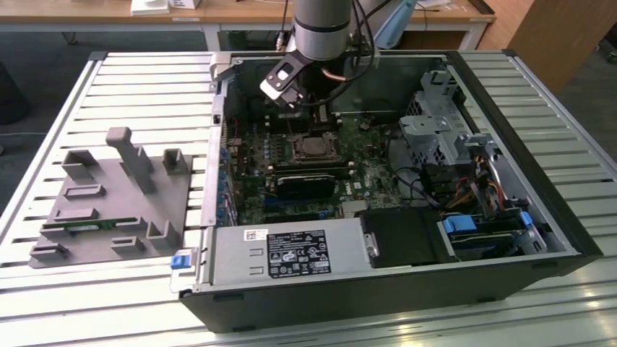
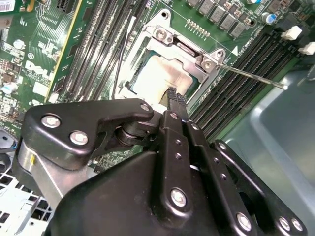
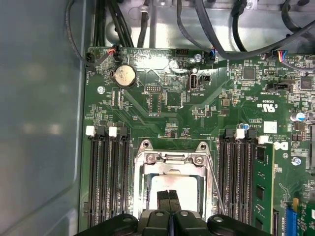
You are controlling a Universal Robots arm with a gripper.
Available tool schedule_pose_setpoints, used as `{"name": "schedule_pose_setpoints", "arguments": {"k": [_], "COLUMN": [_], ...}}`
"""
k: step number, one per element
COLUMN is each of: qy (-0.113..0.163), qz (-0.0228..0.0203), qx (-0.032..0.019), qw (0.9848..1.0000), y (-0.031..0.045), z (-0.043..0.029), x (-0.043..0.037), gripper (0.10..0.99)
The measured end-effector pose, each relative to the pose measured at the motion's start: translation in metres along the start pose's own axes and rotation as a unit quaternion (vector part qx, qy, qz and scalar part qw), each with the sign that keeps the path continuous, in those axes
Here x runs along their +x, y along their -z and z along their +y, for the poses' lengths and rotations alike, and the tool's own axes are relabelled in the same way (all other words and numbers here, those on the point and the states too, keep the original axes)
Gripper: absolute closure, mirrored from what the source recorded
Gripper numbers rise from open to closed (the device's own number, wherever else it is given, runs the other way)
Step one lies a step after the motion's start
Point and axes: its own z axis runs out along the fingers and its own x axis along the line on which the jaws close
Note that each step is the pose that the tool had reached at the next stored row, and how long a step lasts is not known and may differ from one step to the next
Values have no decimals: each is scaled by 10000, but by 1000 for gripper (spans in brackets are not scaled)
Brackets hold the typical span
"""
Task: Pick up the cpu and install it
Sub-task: 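Install the first cpu locking lever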
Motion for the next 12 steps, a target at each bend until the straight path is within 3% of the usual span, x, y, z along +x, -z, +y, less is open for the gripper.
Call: {"name": "schedule_pose_setpoints", "arguments": {"k": [12], "qy": [0], "qz": [0], "qx": [0], "qw": [10000], "y": [216], "z": [7], "x": [2], "gripper": [973]}}
